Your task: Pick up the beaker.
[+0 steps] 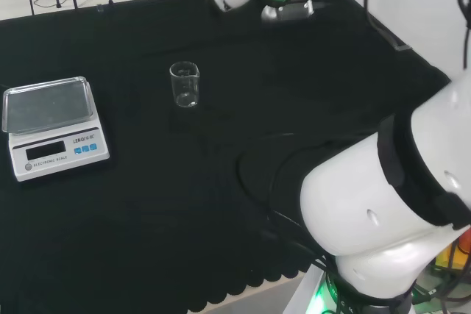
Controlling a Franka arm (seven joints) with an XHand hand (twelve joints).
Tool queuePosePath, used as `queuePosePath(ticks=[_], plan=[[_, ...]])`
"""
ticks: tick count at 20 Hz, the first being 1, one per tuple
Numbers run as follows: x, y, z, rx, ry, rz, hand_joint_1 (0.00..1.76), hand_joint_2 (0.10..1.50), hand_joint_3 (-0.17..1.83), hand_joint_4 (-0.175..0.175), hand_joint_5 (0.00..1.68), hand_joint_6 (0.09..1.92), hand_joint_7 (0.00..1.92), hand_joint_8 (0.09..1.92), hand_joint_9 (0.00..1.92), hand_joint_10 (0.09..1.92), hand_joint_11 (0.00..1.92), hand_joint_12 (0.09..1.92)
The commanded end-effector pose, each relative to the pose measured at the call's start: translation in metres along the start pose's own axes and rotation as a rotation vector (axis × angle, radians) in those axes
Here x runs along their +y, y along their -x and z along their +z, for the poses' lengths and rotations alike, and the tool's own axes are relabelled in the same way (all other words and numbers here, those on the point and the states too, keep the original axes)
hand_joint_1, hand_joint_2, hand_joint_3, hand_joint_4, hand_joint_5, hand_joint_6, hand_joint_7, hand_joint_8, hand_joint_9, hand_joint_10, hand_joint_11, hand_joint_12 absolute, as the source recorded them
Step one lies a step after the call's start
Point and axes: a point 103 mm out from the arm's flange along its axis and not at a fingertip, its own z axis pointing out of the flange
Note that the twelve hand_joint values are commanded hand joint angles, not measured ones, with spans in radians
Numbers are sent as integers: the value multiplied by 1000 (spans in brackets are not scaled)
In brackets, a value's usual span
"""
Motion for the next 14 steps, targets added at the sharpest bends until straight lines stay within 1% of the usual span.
queuePosePath(ticks=[1,2,5,8,11,14], plan=[[72,-58,66,42,-32,-138,636,735,180,63,0,87,0,287,0,756,0,929],[78,-68,74,43,-46,-157,637,736,179,63,0,87,0,284,0,753,0,926],[93,-94,93,16,-74,-213,639,737,175,66,0,87,0,275,0,749,0,919],[113,-108,110,-10,-102,-233,640,739,170,68,0,87,0,253,0,741,0,912],[133,-105,125,-6,-136,-228,641,742,165,70,0,87,0,237,0,729,0,899],[148,-93,141,-16,-162,-215,641,744,161,72,0,87,0,226,0,719,0,886]])
